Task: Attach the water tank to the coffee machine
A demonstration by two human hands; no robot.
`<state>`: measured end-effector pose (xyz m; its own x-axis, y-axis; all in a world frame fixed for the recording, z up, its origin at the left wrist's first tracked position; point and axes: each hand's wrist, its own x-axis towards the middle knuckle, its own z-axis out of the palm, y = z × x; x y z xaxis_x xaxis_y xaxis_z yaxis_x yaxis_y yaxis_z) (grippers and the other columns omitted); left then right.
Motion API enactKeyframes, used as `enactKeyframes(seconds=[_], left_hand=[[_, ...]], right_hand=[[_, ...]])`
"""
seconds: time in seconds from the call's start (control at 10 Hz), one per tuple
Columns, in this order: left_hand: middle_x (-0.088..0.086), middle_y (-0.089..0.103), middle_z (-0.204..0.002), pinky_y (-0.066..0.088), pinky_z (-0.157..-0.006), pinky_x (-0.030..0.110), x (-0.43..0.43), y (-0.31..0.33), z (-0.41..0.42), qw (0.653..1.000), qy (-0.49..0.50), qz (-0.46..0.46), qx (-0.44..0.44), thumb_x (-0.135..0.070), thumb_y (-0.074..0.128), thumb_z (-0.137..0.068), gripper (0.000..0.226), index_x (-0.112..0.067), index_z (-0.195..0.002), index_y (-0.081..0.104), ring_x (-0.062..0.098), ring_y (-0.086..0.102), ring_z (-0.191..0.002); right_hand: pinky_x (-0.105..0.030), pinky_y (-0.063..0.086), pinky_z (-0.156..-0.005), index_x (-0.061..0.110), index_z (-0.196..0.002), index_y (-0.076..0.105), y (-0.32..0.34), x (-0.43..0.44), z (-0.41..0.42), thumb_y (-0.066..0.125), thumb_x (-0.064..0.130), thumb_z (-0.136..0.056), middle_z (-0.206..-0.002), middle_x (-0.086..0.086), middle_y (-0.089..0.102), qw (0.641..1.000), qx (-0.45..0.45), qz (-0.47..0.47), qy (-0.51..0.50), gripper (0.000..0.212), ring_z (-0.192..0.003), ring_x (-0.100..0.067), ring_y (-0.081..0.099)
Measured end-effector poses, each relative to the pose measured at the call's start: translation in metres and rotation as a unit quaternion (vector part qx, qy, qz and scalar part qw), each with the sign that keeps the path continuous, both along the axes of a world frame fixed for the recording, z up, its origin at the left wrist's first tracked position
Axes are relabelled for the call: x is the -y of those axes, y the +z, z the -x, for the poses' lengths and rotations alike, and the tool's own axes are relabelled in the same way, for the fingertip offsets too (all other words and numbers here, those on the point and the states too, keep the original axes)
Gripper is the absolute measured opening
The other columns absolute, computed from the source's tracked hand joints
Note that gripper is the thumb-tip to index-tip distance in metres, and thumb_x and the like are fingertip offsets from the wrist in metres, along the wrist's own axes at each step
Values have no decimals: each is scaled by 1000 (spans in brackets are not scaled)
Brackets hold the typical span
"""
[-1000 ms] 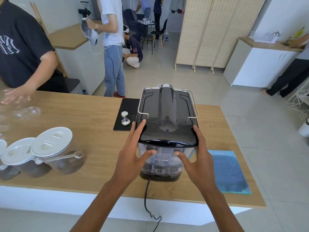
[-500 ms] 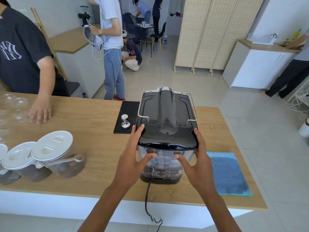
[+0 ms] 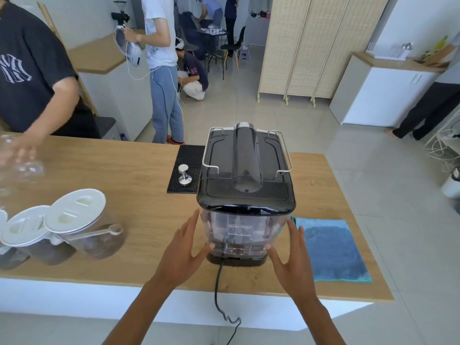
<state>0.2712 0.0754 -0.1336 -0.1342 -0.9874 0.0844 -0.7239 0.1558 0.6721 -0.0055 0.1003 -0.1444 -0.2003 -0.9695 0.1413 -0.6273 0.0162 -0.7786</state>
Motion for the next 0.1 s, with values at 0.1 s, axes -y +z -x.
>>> enactKeyframes(seconds=[0.1], left_hand=[[11,5,-171,9,-124,52,-5,-41,-17,989,-31,-96,105,-79,40,-86,106,-22,-160,-10,35,4,-157]], right_hand=[[-52,17,-127,12,-164,23,-35,-11,7,44,72,-85,-173,-8,18,993,-84,-86,18,102,-161,-30,3]])
